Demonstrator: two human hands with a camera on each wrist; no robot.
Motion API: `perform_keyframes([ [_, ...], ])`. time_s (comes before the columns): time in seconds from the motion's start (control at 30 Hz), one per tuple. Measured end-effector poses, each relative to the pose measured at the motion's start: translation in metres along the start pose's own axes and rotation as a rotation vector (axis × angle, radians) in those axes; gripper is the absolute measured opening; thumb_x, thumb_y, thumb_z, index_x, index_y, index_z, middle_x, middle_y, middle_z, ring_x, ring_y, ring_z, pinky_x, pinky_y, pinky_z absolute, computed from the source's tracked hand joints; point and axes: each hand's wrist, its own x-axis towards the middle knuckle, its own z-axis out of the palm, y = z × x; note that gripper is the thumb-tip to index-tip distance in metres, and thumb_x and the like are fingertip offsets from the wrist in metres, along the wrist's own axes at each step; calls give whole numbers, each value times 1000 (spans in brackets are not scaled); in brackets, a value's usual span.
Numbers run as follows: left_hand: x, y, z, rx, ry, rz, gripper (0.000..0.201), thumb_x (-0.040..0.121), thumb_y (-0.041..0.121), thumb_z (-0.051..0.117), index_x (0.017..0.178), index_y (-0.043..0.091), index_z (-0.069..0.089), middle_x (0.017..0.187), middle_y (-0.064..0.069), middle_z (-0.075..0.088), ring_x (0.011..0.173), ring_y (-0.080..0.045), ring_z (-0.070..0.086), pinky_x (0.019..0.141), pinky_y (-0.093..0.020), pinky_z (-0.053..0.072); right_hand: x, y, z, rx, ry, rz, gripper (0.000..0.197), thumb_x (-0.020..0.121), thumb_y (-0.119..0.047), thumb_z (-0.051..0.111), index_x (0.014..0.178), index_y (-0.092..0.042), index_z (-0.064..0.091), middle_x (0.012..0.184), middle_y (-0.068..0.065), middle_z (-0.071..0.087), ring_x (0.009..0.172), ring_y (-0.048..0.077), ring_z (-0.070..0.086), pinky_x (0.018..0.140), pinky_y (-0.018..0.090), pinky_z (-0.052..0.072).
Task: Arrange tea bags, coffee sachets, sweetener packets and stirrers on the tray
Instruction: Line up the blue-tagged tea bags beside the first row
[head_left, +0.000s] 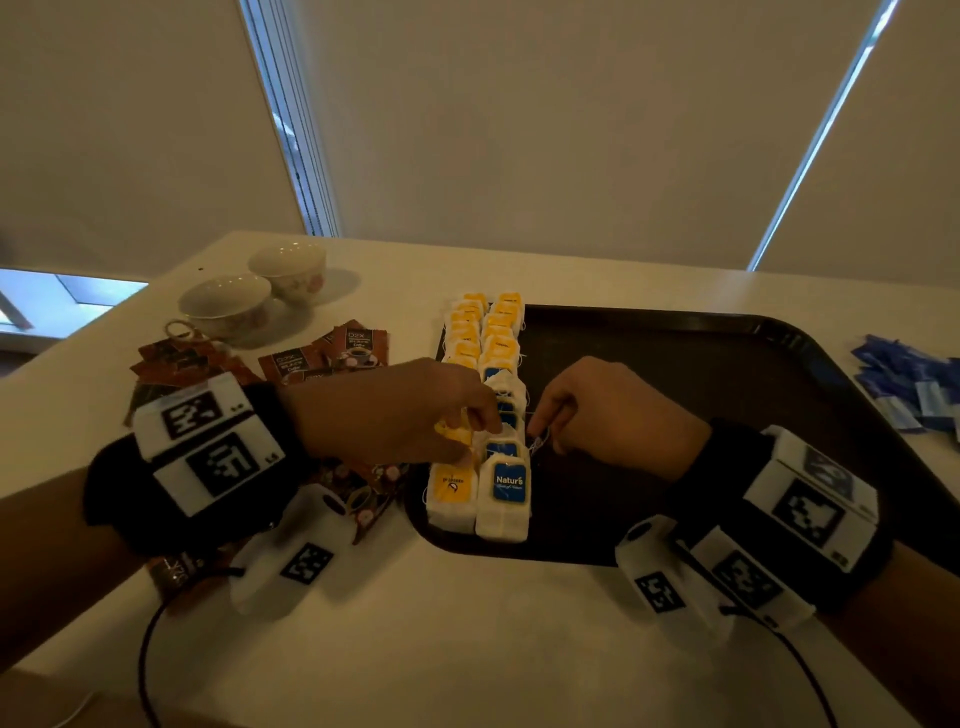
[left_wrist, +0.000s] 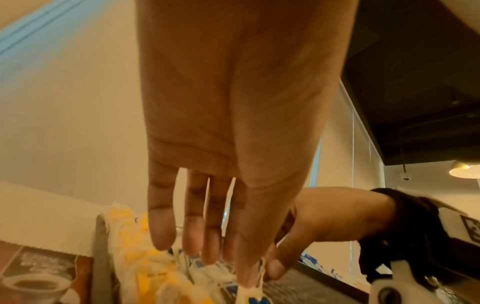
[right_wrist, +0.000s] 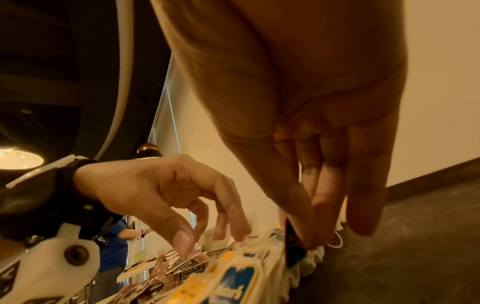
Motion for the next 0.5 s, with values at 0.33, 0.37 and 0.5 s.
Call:
perform_keyframes([
  [0.33,8,-1,1,-1,-11,-35,32,89,24,62,120,15,60,97,14,45,73,16,42,69,4,32,7,-7,-6,27,83,-42,5,83,-14,69,87,-16,71,76,-8,65,74,9,62,66,16,47],
  [0.37,8,-1,2,-8,-13,-35,32,89,24,62,119,15,60,95,16,44,73,17,42,69,4,32,8,-7,-7,13,86,-34,5,83,-15,69,86,-18,71,73,-12,60,72,6,58,64,14,44],
  [0.5,7,-3,5,-43,2,-10,30,89,24,63,117,15,61,95,16,46,75,16,44,71,3,33,14,-8,-10,28,78,-7,8,84,-15,68,90,-15,72,73,-13,56,69,2,53,58,12,37],
])
